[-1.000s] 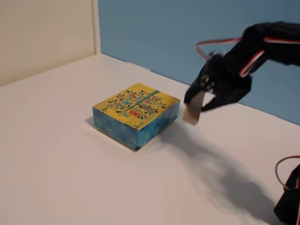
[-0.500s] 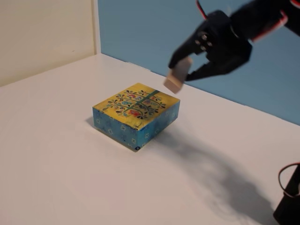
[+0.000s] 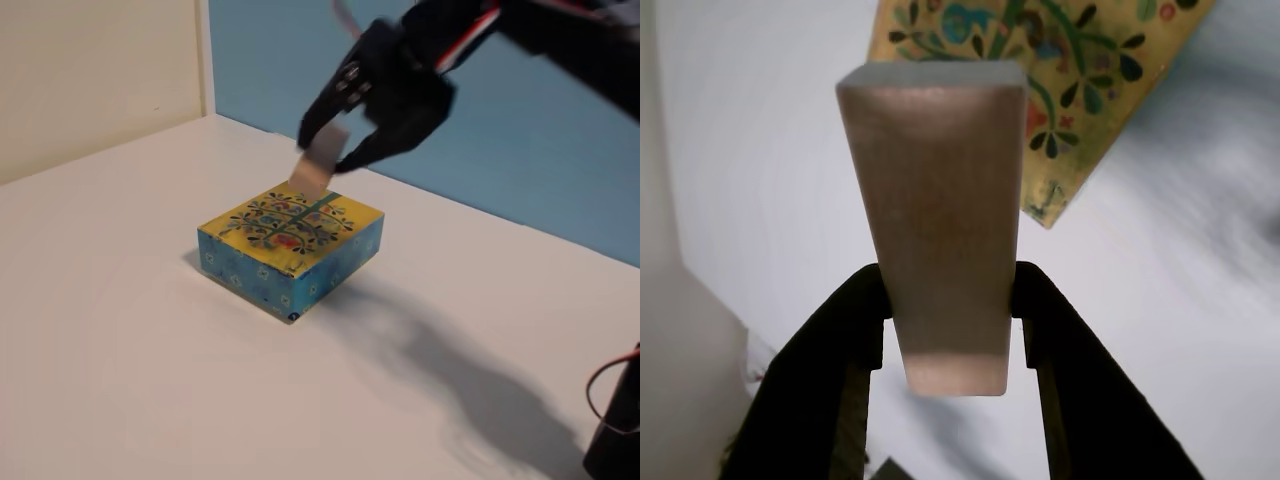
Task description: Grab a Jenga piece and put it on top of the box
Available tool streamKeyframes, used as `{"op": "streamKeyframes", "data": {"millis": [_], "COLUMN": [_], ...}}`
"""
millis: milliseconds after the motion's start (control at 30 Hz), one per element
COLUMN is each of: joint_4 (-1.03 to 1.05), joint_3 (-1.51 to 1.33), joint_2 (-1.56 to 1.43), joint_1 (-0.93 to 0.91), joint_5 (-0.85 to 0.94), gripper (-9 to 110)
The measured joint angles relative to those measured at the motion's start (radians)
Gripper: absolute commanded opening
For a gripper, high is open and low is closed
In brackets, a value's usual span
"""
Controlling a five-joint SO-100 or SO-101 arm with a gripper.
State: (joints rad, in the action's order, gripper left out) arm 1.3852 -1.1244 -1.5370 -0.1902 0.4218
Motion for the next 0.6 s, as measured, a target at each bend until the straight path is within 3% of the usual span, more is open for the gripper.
{"op": "streamKeyframes", "data": {"millis": [600], "joint_4": [0.002], "joint_3": [0.287], "joint_2": [0.433], "joint_1": [-0.054], "joint_5": [0.086], "gripper": [0]}}
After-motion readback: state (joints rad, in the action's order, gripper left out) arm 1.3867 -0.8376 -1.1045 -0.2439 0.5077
